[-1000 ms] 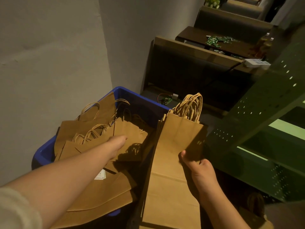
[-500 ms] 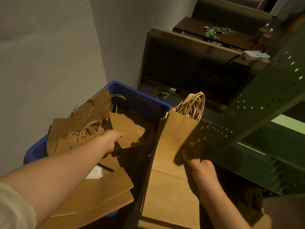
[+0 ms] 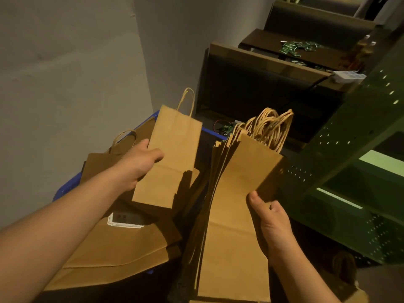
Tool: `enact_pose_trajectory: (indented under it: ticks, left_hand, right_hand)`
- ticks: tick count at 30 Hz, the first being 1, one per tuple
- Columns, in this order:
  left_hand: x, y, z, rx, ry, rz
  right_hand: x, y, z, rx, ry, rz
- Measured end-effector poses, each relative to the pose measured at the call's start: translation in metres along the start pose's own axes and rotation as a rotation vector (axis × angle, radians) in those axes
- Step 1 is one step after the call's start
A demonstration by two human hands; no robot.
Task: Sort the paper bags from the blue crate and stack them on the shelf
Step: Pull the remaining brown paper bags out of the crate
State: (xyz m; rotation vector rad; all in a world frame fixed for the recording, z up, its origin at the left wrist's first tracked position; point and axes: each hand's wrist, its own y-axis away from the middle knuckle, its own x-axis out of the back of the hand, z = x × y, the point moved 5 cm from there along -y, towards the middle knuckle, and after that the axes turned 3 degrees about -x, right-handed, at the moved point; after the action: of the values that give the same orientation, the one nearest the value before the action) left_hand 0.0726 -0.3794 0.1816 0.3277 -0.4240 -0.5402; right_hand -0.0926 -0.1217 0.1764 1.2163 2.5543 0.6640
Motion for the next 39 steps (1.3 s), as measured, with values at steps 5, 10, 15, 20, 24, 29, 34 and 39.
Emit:
enact_pose_trajectory:
  ticks: [5, 10, 15, 20, 24, 29, 34, 39]
  left_hand:
    - [-0.031, 0.045, 0.015, -0.138, 0.030, -0.111]
    - [-0.066, 0.074, -0.001, -0.059, 0.026, -0.175]
    - [-0.090, 0.095, -0.020, 0.070, 0.215, -0.193]
    - [-0.101, 0.113, -0.027, 0.077, 0.349, -0.221]
    - [-0.112, 0.125, -0.023, 0.009, 0.260, -0.315]
    - [-0.120, 0.126, -0.019, -0.081, 0.043, -0.329]
    - [-0.123, 0.124, -0.023, -0.041, -0.009, -0.325]
    - [-0.121, 0.124, -0.022, -0.054, -0.059, -0.321]
  right_hand:
    - [-0.008, 0.008, -0.013, 0.070, -0.103, -0.085]
    - [-0.007, 0.011, -0.015, 0.131, -0.151, -0.134]
    - [0.000, 0.014, -0.008, 0.161, -0.162, -0.149]
    - [0.009, 0.016, 0.000, 0.209, 0.001, -0.087]
    - [0.009, 0.014, 0.014, 0.151, -0.061, -0.108]
    - [0.010, 0.011, 0.023, 0.132, 0.039, -0.049]
    - [0.014, 0.006, 0.025, 0.078, 0.048, -0.082]
    - [0.014, 0.000, 0.028, 0.115, 0.005, -0.094]
